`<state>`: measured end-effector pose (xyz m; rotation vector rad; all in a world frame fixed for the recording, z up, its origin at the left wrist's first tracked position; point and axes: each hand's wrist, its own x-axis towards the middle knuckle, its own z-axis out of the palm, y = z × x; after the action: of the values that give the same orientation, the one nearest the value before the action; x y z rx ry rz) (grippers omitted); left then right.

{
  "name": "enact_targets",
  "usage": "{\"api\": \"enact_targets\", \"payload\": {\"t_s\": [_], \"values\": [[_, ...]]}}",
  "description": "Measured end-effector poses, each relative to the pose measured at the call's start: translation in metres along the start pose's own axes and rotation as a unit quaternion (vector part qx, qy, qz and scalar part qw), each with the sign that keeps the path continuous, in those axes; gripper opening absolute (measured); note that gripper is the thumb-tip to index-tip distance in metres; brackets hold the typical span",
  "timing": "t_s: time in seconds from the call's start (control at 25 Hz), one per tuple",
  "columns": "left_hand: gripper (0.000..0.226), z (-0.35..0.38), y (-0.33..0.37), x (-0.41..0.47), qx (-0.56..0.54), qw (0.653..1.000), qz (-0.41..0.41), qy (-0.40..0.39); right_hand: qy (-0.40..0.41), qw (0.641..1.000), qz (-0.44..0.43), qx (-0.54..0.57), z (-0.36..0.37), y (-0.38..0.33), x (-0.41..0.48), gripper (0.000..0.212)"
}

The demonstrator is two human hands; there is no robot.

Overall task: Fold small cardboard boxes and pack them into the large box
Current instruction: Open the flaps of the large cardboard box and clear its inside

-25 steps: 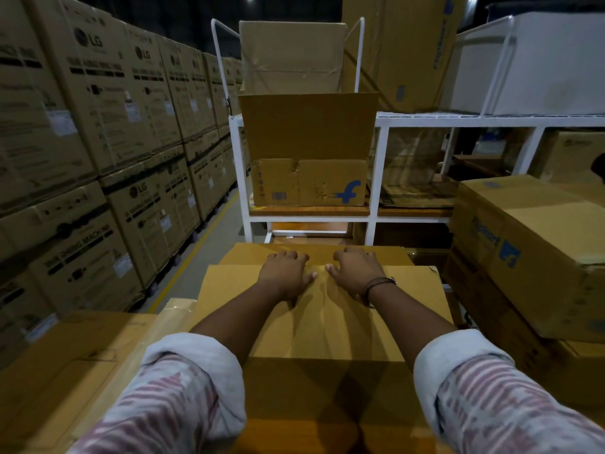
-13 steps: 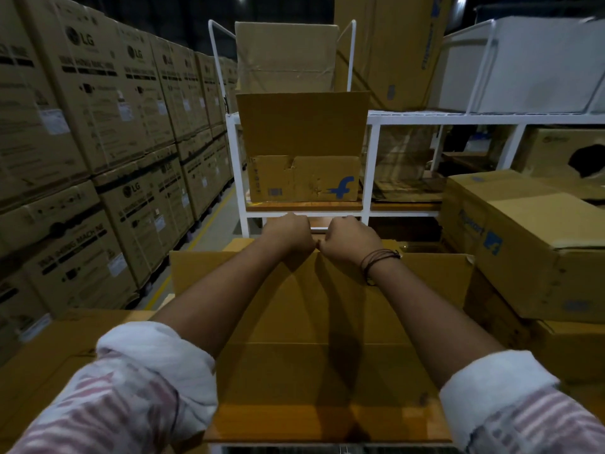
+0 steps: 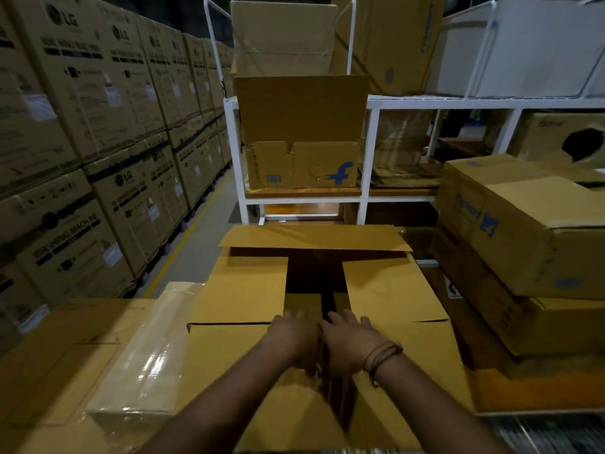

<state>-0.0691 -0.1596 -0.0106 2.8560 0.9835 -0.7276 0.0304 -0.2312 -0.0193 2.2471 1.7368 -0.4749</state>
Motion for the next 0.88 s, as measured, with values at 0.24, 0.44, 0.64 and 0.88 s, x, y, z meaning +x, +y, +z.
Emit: {"api": "enact_targets", "payload": {"t_s": [0.24,0.44,0.64,0.88], "values": [[0.085,0.058,-0.009,0.011,-0.051,0.987,-0.011,0.149,0.182,0.981,0.048,0.039,0.062,-0.013,0.023,0.082],[0.064,0.060,-0.015,0.010,-0.045,0.977,-0.013,0.207,0.262,0.963,0.045,0.046,0.076,-0.009,0.036,0.064],[0.046,0.054,-0.020,0.014,-0.052,0.972,-0.006,0.228,0.255,0.963,0.069,0.044,0.075,-0.012,0.038,0.058],[0.031,0.058,-0.025,0.015,-0.060,0.970,0.012,0.236,0.261,0.960,0.090,0.054,0.085,-0.018,0.036,0.070]]}}
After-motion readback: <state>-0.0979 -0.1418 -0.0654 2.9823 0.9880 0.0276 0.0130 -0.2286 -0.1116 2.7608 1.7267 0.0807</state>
